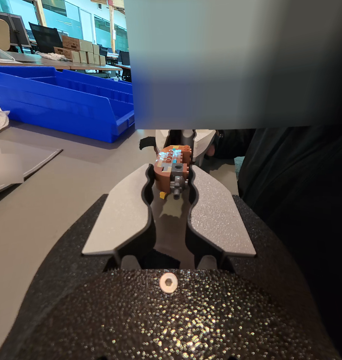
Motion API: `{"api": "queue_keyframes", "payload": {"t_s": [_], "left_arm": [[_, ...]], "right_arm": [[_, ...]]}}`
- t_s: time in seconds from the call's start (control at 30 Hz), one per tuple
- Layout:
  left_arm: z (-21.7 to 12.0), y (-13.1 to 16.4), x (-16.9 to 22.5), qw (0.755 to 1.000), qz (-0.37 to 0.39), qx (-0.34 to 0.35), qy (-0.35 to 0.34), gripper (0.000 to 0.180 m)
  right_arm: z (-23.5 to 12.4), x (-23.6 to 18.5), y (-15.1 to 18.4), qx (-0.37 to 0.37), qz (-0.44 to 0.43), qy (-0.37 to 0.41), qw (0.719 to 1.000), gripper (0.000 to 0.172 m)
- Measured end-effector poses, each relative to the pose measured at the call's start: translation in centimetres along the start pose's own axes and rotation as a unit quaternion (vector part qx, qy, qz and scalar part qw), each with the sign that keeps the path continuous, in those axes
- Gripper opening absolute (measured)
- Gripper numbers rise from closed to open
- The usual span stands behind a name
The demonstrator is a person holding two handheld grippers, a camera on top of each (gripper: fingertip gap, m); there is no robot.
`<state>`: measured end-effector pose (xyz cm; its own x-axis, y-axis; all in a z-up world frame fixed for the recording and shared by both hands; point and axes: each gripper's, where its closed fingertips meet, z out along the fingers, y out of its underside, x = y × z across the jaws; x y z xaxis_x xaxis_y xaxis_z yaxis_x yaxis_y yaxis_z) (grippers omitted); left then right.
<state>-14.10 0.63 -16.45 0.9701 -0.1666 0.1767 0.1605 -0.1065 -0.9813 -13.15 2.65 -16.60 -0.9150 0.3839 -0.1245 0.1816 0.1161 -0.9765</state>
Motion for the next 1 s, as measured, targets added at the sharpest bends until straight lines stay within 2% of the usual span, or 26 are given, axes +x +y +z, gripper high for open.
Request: {"api": "queue_keyframes", "payload": {"t_s": [0.43,0.5,0.6,0.73,1.0], "left_arm": [[0.3,-0.1,-0.6,1.000,-0.028,0.006,-0.012,0.033],[0.2,-0.3,-0.7,0.999,-0.026,0.012,-0.016,0.042],[-0.4,-0.6,-0.9,0.999,-0.022,0.027,-0.024,0.044],[-1.3,-1.0,-1.4,0.998,-0.004,0.042,-0.057,0.036],[-1.0,-1.1,-2.1,0.986,0.070,0.040,-0.143,0.025]], "right_arm": [[-0.3,0.6,-0.3,0.024,0.022,0.009,0.999,0.031],[-0.5,1.0,-0.5,0.031,0.018,0.019,0.999,0.031],[-0.9,1.5,-0.8,0.045,0.029,0.024,0.998,0.031],[-1.0,2.0,-0.8,0.046,0.029,0.039,0.998,0.031],[-0.8,2.0,-0.8,0.041,0.018,0.052,0.998,0.031]]}}
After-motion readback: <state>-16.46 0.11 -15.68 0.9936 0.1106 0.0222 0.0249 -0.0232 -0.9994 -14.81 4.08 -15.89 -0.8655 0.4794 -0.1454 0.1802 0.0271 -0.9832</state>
